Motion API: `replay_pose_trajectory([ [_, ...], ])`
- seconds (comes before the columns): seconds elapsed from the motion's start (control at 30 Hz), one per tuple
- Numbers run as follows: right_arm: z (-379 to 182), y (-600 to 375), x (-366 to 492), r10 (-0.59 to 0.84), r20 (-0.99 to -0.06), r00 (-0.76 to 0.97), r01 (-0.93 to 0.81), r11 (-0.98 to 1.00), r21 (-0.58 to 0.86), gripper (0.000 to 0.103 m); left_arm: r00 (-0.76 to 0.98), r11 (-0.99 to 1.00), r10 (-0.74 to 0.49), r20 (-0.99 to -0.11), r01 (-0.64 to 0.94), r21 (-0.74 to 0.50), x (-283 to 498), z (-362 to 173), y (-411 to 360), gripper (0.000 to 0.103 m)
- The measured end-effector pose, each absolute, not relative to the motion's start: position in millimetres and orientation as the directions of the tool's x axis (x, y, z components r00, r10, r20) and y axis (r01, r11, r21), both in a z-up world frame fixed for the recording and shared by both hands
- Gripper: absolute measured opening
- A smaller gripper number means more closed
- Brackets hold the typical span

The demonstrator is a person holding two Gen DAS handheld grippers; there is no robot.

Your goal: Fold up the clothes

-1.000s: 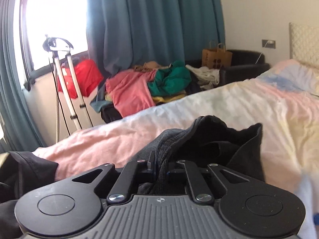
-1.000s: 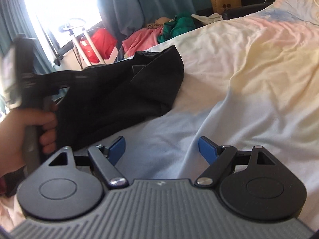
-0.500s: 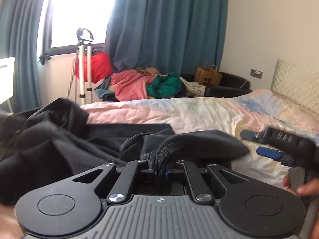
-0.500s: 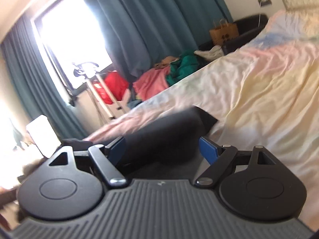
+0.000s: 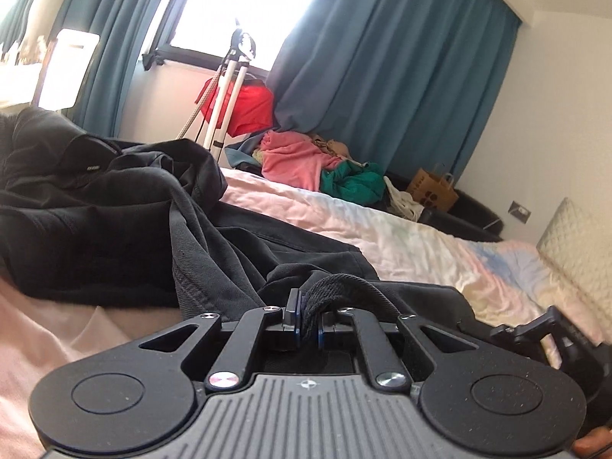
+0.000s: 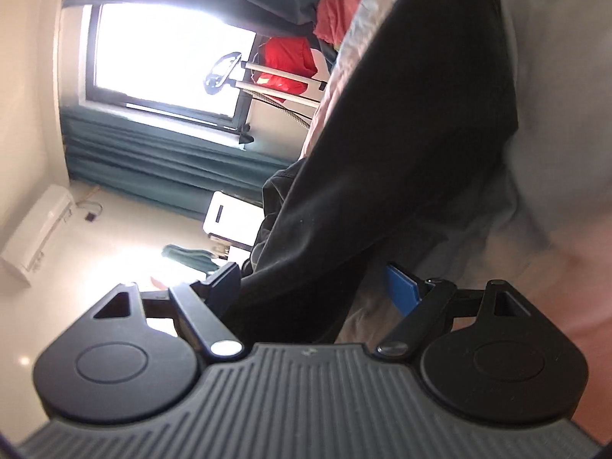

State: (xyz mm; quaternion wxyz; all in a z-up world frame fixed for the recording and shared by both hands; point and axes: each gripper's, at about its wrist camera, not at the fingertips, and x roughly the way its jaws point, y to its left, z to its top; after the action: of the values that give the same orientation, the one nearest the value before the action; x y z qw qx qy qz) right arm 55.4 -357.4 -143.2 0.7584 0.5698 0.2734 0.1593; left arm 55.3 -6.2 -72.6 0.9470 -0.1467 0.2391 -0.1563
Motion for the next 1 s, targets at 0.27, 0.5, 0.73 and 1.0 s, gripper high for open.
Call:
replay_pose_trajectory([
  [0.27,-166,-383,107,0.374,-0.240,0.896,0.155,0.244,0.957,0.084,0.833,0.879,-0.377,-0.405,0.184,-0.439,74,-82,12,0.008],
  [0.5,-164,-435,120,0.092,-0.206,0.974,0.192,0.137,0.972,0.084,0.816,0.862,-0.424,-0.394,0.229,-0.452,76,-87,7,0.008],
  [0.73,-128,-449,130,0.111,-0.093,0.990,0.076,0.142,0.987,0.084,0.788,0.858,-0.455,-0.415,0.263,-0.442,79,-98,-7,0.007],
  [1.0,-126,-456,99,0.082,-0.153,0.985,0.134,0.202,0.970,0.084,0.776,0.877,-0.444,-0.448,0.272,-0.397,80,-108,-21,0.008],
])
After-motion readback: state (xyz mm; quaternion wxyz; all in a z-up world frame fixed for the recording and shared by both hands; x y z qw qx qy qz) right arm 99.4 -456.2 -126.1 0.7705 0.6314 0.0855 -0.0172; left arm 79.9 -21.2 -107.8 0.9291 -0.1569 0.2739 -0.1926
